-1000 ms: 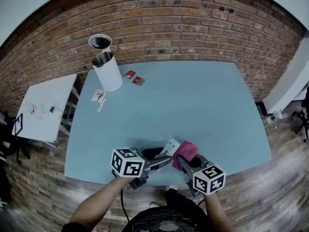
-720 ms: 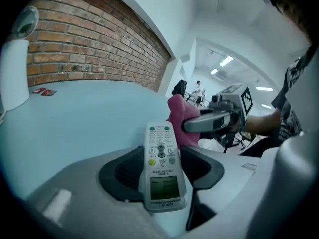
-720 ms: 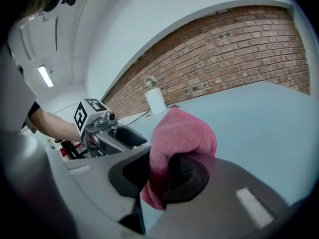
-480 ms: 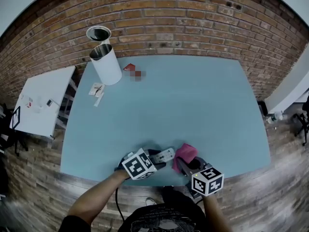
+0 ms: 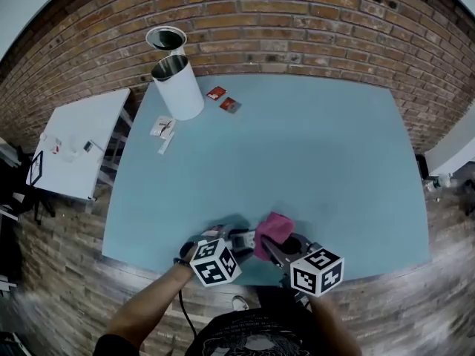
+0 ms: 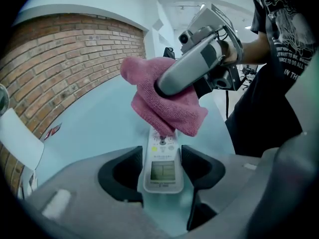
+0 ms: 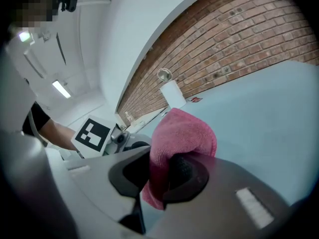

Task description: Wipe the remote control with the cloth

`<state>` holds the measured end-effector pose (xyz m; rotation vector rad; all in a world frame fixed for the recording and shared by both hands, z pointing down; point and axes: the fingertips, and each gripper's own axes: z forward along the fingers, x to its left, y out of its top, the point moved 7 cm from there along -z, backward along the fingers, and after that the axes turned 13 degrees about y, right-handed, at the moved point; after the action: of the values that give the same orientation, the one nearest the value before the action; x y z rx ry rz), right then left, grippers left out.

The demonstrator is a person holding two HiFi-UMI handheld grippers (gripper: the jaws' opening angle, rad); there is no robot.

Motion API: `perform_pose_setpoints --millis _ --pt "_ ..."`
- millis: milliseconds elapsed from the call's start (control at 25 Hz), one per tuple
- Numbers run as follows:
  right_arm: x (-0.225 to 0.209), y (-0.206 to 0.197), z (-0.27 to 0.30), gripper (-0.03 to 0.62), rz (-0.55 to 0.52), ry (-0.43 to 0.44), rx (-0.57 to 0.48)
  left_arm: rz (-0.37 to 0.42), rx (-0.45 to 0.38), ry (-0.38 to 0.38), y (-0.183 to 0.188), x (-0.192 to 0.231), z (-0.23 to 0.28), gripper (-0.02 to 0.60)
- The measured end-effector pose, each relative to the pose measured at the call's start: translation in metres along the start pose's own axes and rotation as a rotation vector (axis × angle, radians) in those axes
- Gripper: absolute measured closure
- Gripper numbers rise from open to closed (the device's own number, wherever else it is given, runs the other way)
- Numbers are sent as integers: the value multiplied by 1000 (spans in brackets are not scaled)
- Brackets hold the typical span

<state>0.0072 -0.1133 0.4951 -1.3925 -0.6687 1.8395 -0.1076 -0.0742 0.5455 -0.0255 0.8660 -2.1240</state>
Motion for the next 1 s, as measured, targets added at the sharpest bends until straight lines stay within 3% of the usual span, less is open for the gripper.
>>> perform_pose_setpoints --millis 280,440,600,1000 --pt "15 7 61 530 18 108 49 -17 78 6 -31 5 -12 325" --pt "13 3 81 530 45 122 74 -36 94 -24 -33 7 -9 327" --pt "6 1 88 531 71 122 89 -105 138 -83 -35 11 -5 328" --pt "-9 6 75 531 129 119 97 -104 158 -113 -34 13 -4 328"
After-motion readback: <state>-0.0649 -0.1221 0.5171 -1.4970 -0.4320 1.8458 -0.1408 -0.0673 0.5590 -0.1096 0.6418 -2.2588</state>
